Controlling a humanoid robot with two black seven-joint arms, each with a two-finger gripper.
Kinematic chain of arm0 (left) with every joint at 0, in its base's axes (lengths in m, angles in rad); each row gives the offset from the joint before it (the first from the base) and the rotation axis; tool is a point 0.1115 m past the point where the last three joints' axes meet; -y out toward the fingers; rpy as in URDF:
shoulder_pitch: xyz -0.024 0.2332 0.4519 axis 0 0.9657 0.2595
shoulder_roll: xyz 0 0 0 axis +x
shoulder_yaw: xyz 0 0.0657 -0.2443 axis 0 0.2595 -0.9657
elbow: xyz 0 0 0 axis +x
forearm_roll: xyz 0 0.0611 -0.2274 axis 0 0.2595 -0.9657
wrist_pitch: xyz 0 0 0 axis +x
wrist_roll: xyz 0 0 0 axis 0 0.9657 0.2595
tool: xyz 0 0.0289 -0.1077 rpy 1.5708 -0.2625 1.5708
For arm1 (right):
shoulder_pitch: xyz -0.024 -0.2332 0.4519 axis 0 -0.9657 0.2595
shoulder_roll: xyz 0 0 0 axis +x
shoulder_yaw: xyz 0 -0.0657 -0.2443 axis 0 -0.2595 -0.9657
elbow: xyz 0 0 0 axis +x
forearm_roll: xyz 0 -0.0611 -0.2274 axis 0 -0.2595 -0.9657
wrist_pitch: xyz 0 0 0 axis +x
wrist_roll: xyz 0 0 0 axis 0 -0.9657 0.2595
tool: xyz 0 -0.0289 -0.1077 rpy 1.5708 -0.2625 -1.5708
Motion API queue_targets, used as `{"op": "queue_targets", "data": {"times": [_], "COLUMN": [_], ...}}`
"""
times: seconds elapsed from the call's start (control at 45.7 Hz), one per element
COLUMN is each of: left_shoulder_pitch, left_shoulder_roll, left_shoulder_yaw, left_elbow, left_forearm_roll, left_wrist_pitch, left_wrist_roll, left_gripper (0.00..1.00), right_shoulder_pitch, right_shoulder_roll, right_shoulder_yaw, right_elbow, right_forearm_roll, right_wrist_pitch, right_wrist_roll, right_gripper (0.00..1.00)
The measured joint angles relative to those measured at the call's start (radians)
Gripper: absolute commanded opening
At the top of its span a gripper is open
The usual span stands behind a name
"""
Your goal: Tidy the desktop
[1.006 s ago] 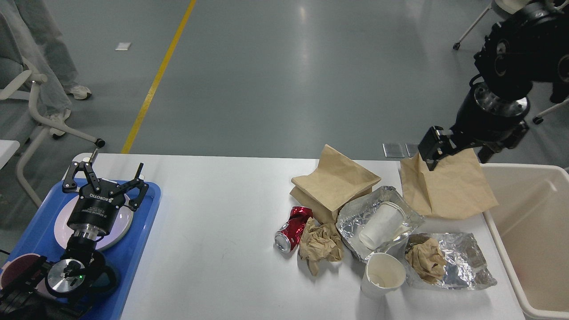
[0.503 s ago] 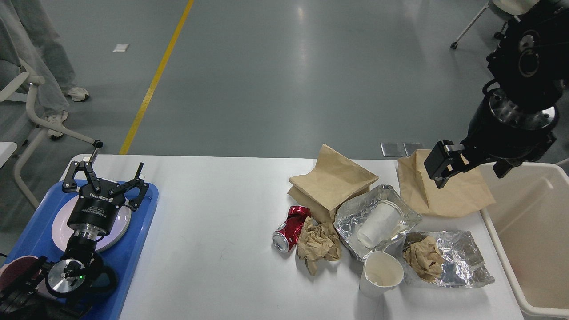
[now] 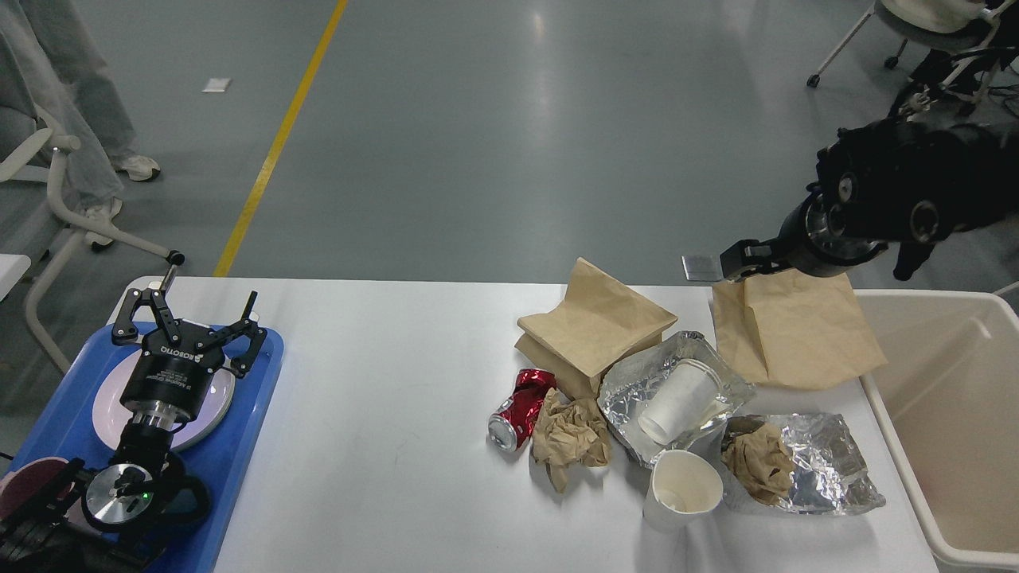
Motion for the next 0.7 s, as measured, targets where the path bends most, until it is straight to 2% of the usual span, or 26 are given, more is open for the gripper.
{"op": "queue_targets", "data": {"times": [0.438,0.547,0.7], "left_shoulder_pitch": [0.000,0.000,0.000], "left_shoulder_roll": [0.000,0.000,0.000], "left_shoulder_yaw": [0.000,0.000,0.000], "left_elbow": [0.001,0.001,0.001], "left_forearm_roll": [0.000,0.000,0.000], "left_wrist_pitch": [0.000,0.000,0.000], "left_wrist_roll": [0.000,0.000,0.000], "left_gripper": [0.96,0.96,0.96], "right_shoulder_pitch": [-0.698,-0.777,-0.836], "right_shoulder_roll": [0.156,0.173,0.181], "right_shoulder_yaw": [0.045,0.049,0.053], "right_elbow": [-0.808,-0.870,-0.884], "right_forearm_roll": [-0.043,-0.043,-0.041], "right_wrist_pitch": [-0.030,-0.092,-0.162], "right_wrist_roll": [0.002,0.001,0.001], "right_gripper": [1.00,1.00,1.00]}}
